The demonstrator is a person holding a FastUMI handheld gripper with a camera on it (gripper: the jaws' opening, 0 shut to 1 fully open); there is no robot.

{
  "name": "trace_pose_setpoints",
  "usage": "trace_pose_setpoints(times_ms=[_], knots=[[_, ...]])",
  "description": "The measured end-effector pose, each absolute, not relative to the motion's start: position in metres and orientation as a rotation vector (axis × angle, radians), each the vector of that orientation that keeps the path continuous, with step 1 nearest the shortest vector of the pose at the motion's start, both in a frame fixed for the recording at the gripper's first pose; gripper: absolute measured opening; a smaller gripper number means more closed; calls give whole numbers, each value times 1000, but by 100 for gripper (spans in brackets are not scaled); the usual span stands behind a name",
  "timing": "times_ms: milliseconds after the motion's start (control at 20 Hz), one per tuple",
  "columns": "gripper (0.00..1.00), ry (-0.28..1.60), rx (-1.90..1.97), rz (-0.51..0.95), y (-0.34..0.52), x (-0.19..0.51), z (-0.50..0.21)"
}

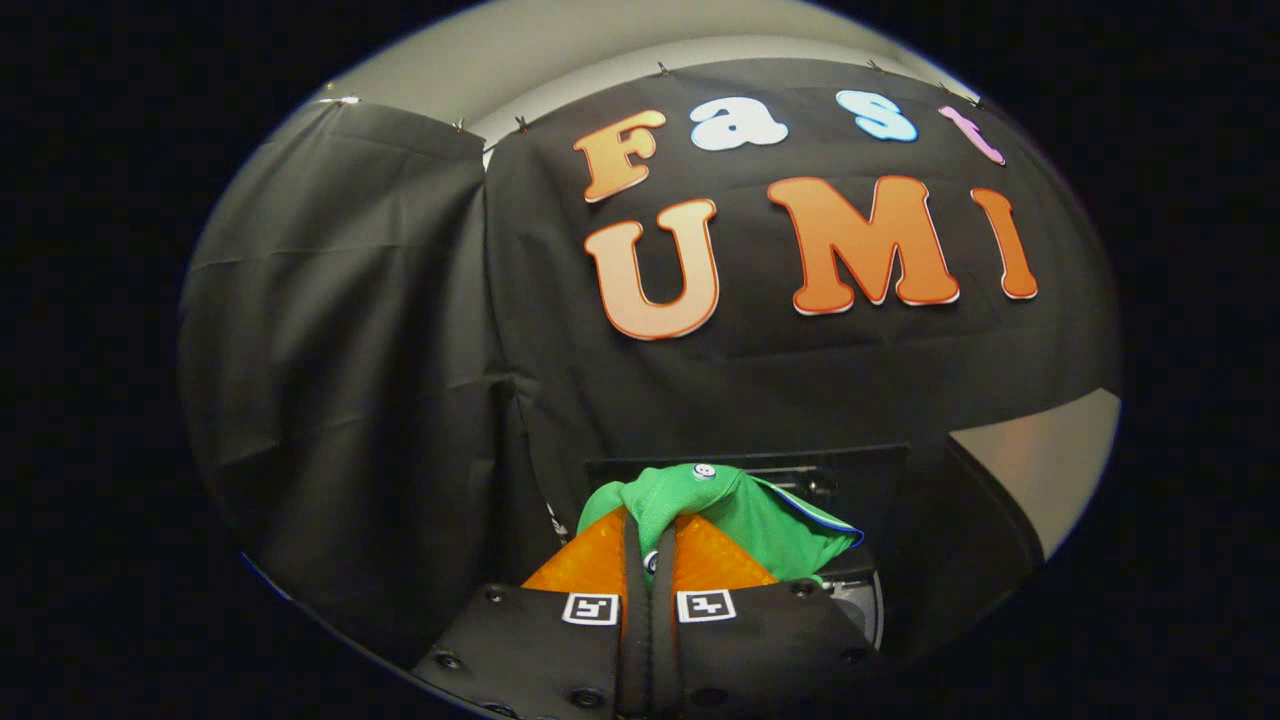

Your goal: Put the clothes into the washing machine and then close the washing machine lid.

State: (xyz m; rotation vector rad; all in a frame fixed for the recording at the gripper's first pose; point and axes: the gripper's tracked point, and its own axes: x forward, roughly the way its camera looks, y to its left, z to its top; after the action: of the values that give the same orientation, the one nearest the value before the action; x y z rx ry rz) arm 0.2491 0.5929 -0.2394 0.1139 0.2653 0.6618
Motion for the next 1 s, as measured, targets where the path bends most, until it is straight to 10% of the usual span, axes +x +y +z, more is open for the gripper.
trace_pose_setpoints(times_ms=[1000], knots=[[8,891,-52,521,601,254,-547]])
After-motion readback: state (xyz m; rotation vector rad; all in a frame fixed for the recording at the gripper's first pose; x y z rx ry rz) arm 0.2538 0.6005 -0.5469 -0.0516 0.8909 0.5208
